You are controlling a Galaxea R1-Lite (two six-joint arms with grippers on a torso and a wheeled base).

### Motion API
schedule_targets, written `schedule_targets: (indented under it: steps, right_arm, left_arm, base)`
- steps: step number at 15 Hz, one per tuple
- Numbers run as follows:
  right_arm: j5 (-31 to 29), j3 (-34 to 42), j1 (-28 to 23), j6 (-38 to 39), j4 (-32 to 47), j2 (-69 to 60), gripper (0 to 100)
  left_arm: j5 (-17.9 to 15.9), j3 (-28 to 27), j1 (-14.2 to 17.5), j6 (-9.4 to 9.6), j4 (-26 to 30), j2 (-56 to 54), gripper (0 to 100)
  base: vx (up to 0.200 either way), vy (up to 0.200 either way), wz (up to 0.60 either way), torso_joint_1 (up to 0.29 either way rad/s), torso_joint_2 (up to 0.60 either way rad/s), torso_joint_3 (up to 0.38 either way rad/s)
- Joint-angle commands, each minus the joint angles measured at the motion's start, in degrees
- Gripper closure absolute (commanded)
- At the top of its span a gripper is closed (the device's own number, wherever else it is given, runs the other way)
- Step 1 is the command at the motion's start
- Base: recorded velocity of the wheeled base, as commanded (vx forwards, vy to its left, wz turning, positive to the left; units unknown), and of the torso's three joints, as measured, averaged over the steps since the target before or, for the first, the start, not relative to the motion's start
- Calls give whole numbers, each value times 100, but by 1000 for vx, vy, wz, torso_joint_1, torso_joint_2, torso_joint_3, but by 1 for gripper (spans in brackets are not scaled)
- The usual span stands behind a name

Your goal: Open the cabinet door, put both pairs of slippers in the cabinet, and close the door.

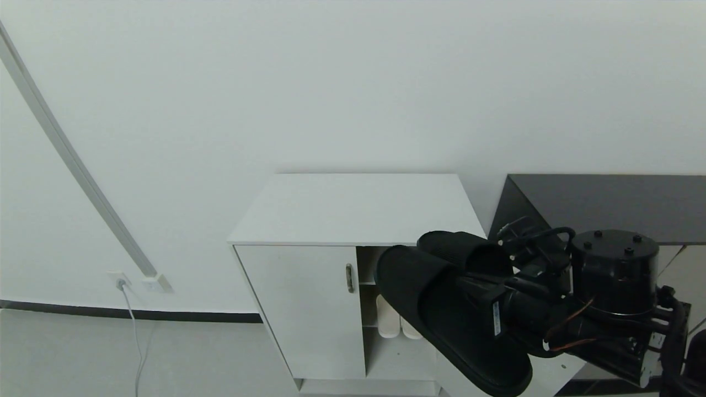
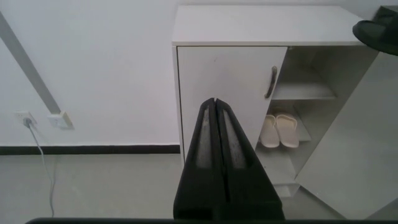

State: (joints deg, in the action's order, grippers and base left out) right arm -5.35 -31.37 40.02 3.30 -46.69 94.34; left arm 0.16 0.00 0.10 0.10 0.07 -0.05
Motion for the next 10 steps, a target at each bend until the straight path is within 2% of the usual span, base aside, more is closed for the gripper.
schedule_targets:
  steps: [1,10]
  right_arm:
    - [8,17,32,4,2,-56,100]
    - [8,201,155,-14,2,-223,100]
  left_arm:
    - [2,0,-1,-1,1,5,100]
    - [2,0,-1,-1,1,5,100]
  base:
    - [0,0,0,-139,305,159]
    - [0,0,0,-158,365,201]
